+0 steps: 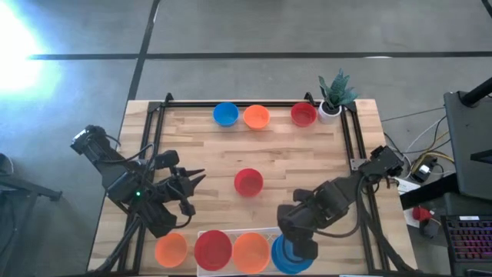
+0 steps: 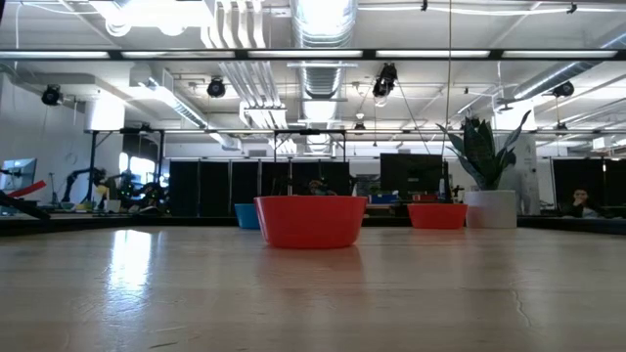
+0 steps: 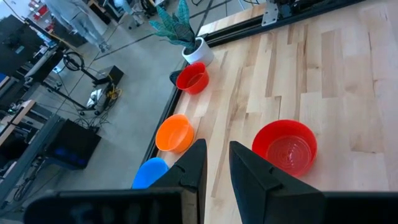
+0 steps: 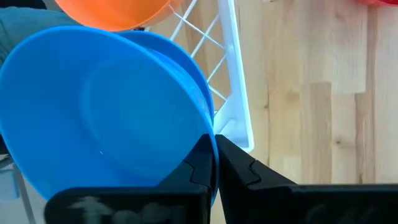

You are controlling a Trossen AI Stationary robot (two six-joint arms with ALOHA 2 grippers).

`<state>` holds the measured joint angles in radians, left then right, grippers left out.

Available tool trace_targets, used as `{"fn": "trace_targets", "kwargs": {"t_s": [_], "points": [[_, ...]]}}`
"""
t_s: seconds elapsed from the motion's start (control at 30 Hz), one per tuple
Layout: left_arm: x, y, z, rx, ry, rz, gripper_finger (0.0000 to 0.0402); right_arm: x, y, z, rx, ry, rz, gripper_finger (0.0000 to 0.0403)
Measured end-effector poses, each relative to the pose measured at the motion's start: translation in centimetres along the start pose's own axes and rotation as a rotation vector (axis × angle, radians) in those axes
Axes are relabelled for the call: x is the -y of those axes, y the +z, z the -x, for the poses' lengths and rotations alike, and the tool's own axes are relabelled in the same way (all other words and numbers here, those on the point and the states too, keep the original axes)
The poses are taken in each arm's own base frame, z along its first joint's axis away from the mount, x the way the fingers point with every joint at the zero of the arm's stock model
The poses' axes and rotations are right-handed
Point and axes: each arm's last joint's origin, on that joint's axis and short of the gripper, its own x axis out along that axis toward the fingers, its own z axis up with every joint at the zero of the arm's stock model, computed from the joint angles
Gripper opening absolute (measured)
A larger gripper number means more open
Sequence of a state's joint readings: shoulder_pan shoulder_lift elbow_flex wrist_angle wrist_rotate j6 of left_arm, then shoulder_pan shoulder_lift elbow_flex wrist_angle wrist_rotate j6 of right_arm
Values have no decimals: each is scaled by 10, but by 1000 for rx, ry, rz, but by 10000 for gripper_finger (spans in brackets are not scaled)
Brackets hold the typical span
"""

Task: Pick & Place Mini bowls
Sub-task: Stack the bottom blue bowl on top of the other blue bowl on the shelf, then stack the bottom orange bowl on the other orange bowl on the shelf

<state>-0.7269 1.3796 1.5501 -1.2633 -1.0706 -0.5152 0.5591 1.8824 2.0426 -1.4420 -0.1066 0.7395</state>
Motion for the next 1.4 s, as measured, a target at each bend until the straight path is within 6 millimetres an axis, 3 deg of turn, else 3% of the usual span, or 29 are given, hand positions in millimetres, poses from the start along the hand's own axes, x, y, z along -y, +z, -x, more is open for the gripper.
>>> {"fn": "trace_targets", "kwargs": {"t_s": [0.8, 1.2, 1.4], "points": [[0, 0, 0, 0, 0, 0, 64, 2, -1, -13, -39, -2, -4, 11], [0, 0, 0, 0, 0, 1, 64, 0, 1, -13, -24, 19, 15, 93], [0, 0, 0, 0, 0, 0, 64, -1, 0, -3, -27, 59, 69, 106]]}}
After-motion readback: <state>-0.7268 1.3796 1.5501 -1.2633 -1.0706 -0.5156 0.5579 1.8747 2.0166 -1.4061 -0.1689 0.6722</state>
